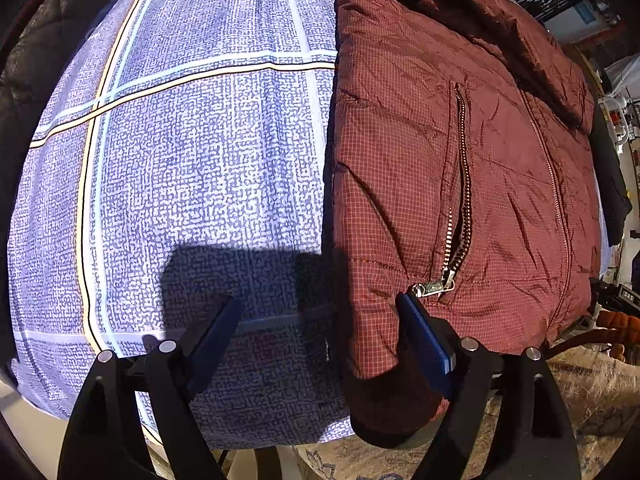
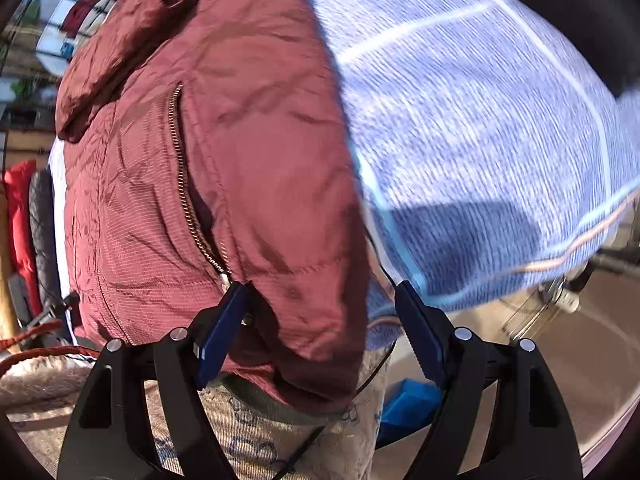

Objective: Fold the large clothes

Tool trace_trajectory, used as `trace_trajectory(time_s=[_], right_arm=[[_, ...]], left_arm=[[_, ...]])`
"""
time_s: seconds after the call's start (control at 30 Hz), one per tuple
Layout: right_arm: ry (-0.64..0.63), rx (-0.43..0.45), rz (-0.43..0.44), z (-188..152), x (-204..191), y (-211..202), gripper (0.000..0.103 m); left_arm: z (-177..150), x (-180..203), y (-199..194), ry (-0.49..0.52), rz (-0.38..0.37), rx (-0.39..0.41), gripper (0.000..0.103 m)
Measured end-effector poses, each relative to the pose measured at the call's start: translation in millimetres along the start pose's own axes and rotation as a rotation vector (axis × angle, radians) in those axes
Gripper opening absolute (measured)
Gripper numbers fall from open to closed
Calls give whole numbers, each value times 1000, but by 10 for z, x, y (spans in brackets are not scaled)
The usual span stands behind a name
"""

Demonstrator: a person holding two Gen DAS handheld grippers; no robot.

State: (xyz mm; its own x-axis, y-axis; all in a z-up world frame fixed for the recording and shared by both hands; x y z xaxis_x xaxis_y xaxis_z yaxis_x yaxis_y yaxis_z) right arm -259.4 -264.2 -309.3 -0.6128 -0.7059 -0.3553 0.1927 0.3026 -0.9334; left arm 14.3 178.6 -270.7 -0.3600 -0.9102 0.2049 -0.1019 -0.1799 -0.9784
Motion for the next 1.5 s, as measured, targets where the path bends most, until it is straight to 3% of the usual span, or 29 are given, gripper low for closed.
trace_trajectory(time_s=[0.13, 0.2, 0.27, 0.43, 0.53, 0.63, 0.67, 0.83, 0.93, 1.0, 1.13, 1.33, 1.5], right_arm=[[0, -16, 28, -148, 136, -55, 76], [1, -24, 36, -213, 176, -53, 76], [4, -29, 43, -229, 188, -35, 76], [-4, -46, 61, -205, 124, 60, 76], [12, -49, 81, -213, 128, 95, 76], [15, -59, 96, -255, 107, 89, 76], [4, -64, 105, -262, 65, 93, 75], [-80, -57, 111, -279, -184, 54, 41], [-107, -52, 108, -303, -216, -18, 20], [-140, -54, 105, -319, -250, -79, 14], [-196, -50, 98, -374, -269, -202, 10], [-234, -80, 104, -554, -314, -294, 8], [-178, -138, 126, -732, -209, -311, 8]], left_arm=[[-70, -80, 5, -24, -62, -21, 81], [-85, -83, 42, -20, -59, -33, 83], [-112, 5, 88, 7, -53, -47, 83], [-248, 440, 117, 87, -156, -117, 83], [-348, 621, 191, 141, -126, -119, 83], [-310, 647, 242, 108, -127, -113, 82], [-288, 655, 225, 89, -145, -113, 79], [-204, 693, 175, 71, -171, -120, 46], [-212, 702, 141, 102, -163, -118, 35], [-254, 628, 64, 141, -155, -114, 26], [-312, 476, -94, 178, -180, -124, 16], [-481, 509, -118, 237, -166, -147, 13], [-737, 442, -126, 193, -183, -186, 13]])
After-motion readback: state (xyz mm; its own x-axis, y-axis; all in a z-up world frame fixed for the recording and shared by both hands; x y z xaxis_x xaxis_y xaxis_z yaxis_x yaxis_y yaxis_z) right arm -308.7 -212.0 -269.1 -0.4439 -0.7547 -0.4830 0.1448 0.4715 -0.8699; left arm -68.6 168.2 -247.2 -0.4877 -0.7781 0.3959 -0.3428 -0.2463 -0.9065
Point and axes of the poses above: each gripper's, at about its wrist camera, not at the fingertips, and y roughly the way its jaws point, x to its right, z to its top, the point moved 9 cm from there along y, roughly the way its jaws point, and after that the axes turned 10 degrees about -y, right-handed, at the moved point
